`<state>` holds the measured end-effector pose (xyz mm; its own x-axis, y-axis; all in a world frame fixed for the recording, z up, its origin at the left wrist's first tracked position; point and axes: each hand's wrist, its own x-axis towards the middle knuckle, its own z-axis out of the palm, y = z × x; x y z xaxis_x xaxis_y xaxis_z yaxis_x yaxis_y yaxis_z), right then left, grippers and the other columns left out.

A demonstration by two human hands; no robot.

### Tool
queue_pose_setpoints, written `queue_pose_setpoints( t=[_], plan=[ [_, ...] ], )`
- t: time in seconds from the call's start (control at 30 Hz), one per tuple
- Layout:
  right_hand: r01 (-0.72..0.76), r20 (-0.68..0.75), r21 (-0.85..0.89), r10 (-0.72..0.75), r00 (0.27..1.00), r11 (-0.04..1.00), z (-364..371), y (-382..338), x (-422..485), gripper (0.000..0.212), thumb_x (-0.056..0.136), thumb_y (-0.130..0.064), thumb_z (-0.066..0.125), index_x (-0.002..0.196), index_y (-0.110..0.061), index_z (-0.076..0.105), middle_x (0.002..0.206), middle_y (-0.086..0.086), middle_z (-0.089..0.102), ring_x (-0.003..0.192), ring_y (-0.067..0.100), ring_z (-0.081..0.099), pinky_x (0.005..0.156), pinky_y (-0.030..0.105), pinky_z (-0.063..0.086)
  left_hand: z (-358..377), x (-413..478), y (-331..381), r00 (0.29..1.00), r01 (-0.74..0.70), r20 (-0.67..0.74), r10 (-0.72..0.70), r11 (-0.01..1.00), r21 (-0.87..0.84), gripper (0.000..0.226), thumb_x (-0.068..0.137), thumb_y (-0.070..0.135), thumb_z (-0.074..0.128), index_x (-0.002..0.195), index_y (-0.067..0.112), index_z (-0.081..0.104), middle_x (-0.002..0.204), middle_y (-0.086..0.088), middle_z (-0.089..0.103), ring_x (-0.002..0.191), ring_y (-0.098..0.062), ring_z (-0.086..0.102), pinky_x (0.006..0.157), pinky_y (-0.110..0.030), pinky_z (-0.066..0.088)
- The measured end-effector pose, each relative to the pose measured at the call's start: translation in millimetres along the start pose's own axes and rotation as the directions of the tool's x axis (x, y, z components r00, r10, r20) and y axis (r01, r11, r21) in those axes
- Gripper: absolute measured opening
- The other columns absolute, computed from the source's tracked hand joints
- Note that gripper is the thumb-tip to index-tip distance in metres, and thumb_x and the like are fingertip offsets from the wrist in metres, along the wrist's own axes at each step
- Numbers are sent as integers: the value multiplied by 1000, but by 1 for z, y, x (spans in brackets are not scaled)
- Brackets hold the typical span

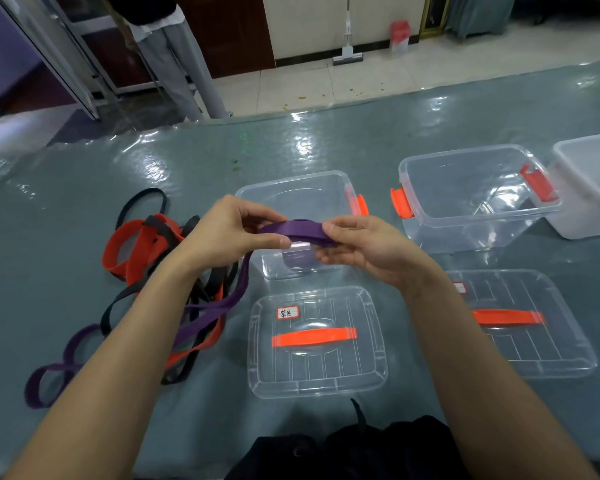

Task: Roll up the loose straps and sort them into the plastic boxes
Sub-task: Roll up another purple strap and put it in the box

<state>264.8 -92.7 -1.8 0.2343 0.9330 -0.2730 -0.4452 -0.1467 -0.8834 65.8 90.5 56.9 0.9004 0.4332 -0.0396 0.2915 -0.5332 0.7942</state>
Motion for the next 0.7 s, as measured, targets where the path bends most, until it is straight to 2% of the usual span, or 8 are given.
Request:
queue_pose_setpoints(
  t=[0.1, 0.23, 0.33, 0.43, 0.5, 0.57, 0.63, 0.7],
  plan=[
    [66, -62, 75, -61, 996, 995, -3, -3, 0, 14, 99, -8, 71, 112, -2, 76, 93, 18, 78, 79, 23, 78, 75, 26, 63, 2, 2, 3, 999, 0, 43, -5, 993, 118, 37, 71, 46, 94, 106, 40, 84, 89, 19, 83, 77, 6, 75, 75, -7, 51],
    [48, -48, 62, -45, 998, 997, -3, -4, -3, 13, 102, -6, 67, 110, -1, 75, 92, 19, 78, 79, 22, 78, 72, 26, 63, 8, 3, 5, 1000, 6, 27, -11, 989, 147, 30, 71, 44, 96, 96, 49, 80, 86, 20, 82, 80, 0, 78, 80, -14, 57],
    [14, -19, -57, -15, 1000, 998, -6, -4, -5, 20, 106, -13, 62, 114, 3, 71, 95, 24, 78, 79, 29, 78, 70, 31, 64, 7, -1, 5, 1000, -12, 20, 10, 997, 79, 24, 74, 48, 94, 95, 41, 85, 80, 14, 82, 69, 2, 73, 69, -9, 51],
    [-51, 52, -246, 65, 997, 968, -7, -6, -10, 30, 110, -24, 59, 120, 2, 71, 103, 25, 79, 88, 39, 80, 77, 39, 68, 3, -3, 6, 999, -9, 34, 7, 999, 47, 25, 78, 47, 93, 100, 37, 87, 77, 8, 81, 67, -2, 72, 67, -9, 50],
    [-23, 24, -459, 38, 999, 888, -7, -8, -13, 26, 109, -25, 61, 118, -5, 75, 102, 5, 82, 84, 25, 81, 72, 30, 66, 1, -2, 8, 998, 3, 62, -11, 992, 122, 22, 78, 45, 94, 98, 39, 87, 76, 9, 80, 67, -4, 73, 67, -11, 51],
    [65, -38, -730, -135, 990, 680, -7, -12, -14, 17, 106, -26, 68, 110, -16, 81, 83, -17, 77, 67, -1, 72, 64, 13, 52, 0, 0, 10, 996, -1, 86, -21, 970, 245, 24, 78, 45, 95, 100, 37, 87, 79, 13, 81, 72, -4, 76, 68, -16, 55],
    [127, -30, -815, -260, 965, 565, -5, -17, -13, 15, 100, -25, 74, 113, -23, 81, 79, -19, 74, 61, -5, 63, 64, 10, 47, 0, 2, 13, 993, -4, 111, -34, 946, 325, 26, 80, 43, 95, 103, 32, 88, 80, 14, 81, 75, -6, 77, 71, -22, 59],
    [156, 9, -812, -254, 967, 563, 0, -20, -14, 29, 93, -31, 82, 121, -26, 79, 86, -10, 79, 64, 3, 65, 70, 21, 53, 1, 4, 17, 991, -16, 128, -33, 932, 363, 23, 81, 42, 94, 100, 32, 88, 79, 13, 81, 75, -6, 76, 70, -23, 58]
  ],
)
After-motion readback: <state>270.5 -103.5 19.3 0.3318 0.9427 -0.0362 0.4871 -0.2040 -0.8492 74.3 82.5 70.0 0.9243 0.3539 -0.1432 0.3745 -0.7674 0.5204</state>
